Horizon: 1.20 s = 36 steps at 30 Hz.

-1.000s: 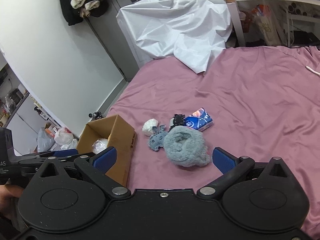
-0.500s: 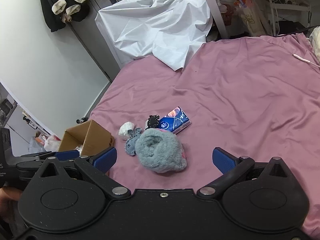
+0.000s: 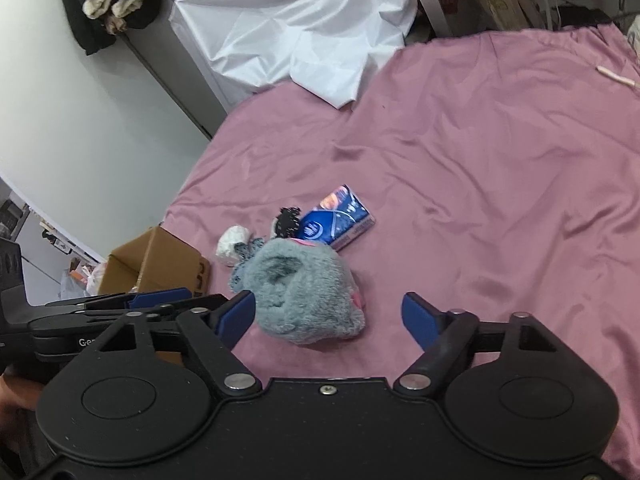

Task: Organize soft objects
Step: 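Move the right tool to the grey fluffy plush and grasp it, then carry the grey plush with the right tool over the box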

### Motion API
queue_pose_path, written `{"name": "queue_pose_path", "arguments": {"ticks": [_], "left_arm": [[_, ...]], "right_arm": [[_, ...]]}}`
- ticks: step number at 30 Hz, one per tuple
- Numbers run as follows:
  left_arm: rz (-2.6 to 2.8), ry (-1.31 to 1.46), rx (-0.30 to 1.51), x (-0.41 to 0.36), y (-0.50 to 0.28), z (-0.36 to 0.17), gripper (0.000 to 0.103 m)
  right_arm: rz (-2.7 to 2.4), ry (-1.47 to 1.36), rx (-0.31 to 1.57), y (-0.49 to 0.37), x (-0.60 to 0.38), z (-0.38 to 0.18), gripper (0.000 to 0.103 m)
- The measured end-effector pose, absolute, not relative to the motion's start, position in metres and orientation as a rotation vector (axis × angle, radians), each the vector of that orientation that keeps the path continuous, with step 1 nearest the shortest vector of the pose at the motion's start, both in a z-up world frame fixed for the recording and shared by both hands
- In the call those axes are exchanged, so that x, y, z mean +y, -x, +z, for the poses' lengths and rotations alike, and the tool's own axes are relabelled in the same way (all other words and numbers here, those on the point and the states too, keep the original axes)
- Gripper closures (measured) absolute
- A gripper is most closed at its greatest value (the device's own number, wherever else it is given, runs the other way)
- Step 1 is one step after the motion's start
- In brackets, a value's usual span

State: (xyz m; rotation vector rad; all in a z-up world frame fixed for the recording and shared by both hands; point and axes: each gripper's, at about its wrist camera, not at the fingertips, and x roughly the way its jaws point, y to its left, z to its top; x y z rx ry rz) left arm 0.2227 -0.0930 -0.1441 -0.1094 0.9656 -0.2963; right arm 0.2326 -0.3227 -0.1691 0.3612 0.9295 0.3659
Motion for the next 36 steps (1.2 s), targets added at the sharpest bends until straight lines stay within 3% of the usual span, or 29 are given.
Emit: {"name": "queue_pose_path", "arguments": {"ticks": [7, 15, 25, 36], "left_arm": [[-0.321, 0.163, 0.968, -0.101, -0.239, -0.155, 0.061], [-0.340, 0.206, 0.999, -0.106, -0.249, -0.171, 0.066], [-0.336, 0.334, 1.035, -0.096, -0.251, -0.179, 0.075], [-0.351, 0.335, 0.958, -0.087, -0.235, -0.152, 0.077]], "right_arm": [[0.367, -0.403, 0.962, -0.247, -0.320, -0.185, 0.038], [0.368, -0.458, 1.012, -0.265, -0.313, -0.204, 0.047], [0.375, -0.496, 1.007, -0.265, -0.307, -0.211, 0.072], [0.396, -0.470, 0.935, -0.250, -0.302, -0.183, 0.075]]}}
